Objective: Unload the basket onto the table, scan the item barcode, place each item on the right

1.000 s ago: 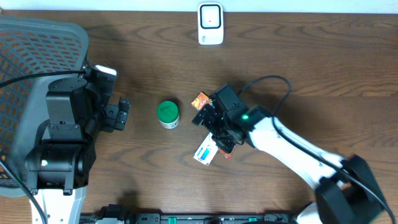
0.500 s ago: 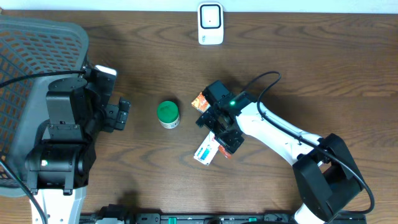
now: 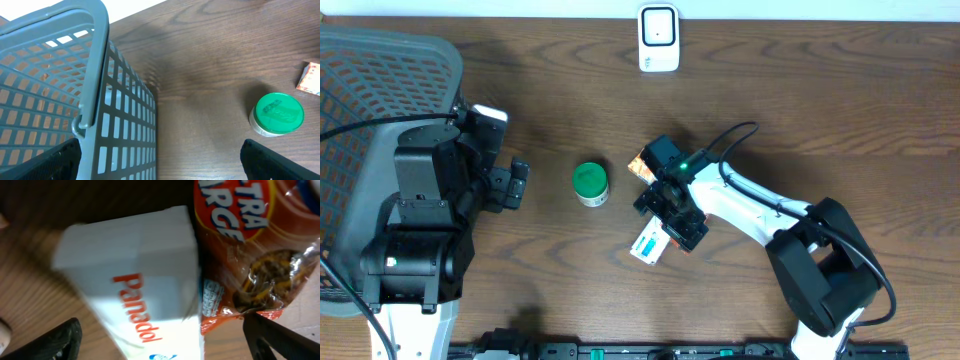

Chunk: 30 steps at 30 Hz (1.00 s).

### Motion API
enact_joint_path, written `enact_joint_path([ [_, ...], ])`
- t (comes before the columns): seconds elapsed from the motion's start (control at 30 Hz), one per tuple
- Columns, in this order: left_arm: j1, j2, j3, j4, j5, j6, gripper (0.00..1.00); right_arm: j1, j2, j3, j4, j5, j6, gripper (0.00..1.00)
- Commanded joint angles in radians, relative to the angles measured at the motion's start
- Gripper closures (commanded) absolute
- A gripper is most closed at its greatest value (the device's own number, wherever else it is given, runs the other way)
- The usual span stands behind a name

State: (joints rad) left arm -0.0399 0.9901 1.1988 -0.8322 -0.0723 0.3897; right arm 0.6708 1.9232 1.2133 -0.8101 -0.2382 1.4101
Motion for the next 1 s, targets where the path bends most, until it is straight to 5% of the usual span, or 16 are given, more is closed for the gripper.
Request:
enact_joint_path([
  [0.0,0.005,-0.008,-0.004,-0.002,0.013,-0.010,0.01,0.011,0.072,0.010,0.004,0.008,0.005,0.23],
  [0.23,0.005,-0.008,-0.004,-0.002,0.013,-0.010,0.01,0.011,0.120,0.010,-0.018,0.027,-0.117,0.60],
  [0.73,0.005,-0.008,-0.004,-0.005,0.013,-0.010,0.01,-0.041,0.100,0.010,-0.009,0.001,-0.633,0.67],
  [0.97,0.005,-0.003,-0.004,-0.054,0.013,-0.010,0.01,-0.146,0.004,0.010,0.016,-0.331,-1.019,0.67],
])
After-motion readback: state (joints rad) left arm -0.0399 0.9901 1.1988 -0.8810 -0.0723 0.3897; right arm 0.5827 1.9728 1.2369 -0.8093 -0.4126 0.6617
